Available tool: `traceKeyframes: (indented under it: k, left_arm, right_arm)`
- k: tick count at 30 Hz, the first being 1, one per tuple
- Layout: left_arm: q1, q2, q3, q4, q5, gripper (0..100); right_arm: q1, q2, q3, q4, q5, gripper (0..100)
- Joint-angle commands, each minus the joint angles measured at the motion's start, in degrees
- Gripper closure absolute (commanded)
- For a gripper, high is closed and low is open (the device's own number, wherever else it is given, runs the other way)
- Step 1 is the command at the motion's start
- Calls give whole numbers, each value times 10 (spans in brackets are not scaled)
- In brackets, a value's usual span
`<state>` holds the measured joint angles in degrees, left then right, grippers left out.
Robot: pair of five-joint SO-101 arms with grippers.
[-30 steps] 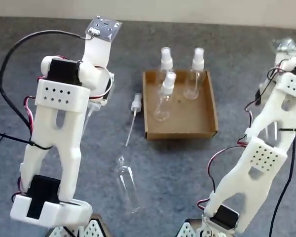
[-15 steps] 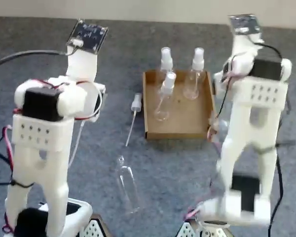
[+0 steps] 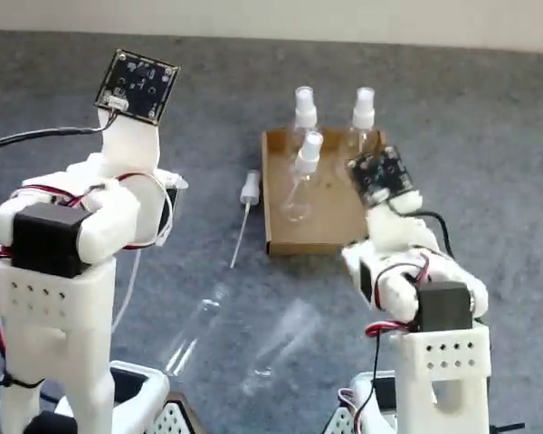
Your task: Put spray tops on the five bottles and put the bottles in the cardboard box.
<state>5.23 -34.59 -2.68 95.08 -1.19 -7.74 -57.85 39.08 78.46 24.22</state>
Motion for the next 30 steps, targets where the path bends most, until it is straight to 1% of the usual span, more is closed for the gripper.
traceKeyframes:
  k: [1, 3, 4, 6, 8, 10, 12, 15, 17, 19, 22, 24, 27, 30]
  left_arm:
    - [7, -15, 13, 5, -2, 950]
    - [7, -15, 30, 0, -20, 950]
    - [7, -15, 38, 0, -23, 950]
    - [5, -15, 51, 0, -25, 950]
    - [-25, -15, 56, 0, -25, 950]
    - [-61, -11, 56, 0, -37, 950]
    - [-97, -11, 65, 0, -68, 950]
    - [-153, -11, 91, 0, -95, 950]
    - [-193, -11, 106, 0, -120, 950]
    - [-230, -12, 116, -8, -141, 950]
    - [-281, -15, 140, -42, -156, 950]
    - [-305, -15, 160, -60, -159, 950]
    - [-337, -15, 196, -95, -182, 950]
    - [-371, -11, 226, -139, -183, 950]
  right_arm:
    - [-8, -7, -24, 73, 62, 989]
    - [-16, -11, -36, 110, 81, 988]
    - [-32, -12, -40, 125, 95, 988]
    - [-80, -13, -38, 142, 117, 988]
    - [-143, -8, -35, 147, 111, 978]
    - [-204, -7, -25, 145, 51, 937]
    - [-264, -7, -8, 142, -4, 882]
    - [-353, -6, 11, 103, -53, 816]
    - [-403, 6, 29, 74, -77, 795]
    - [-441, 44, 45, 51, -118, 787]
    - [-484, 123, 49, -19, -178, 771]
    - [-513, 175, 28, -61, -214, 749]
    - [-563, 237, -14, -114, -289, 717]
    - [-603, 262, -48, -160, -331, 702]
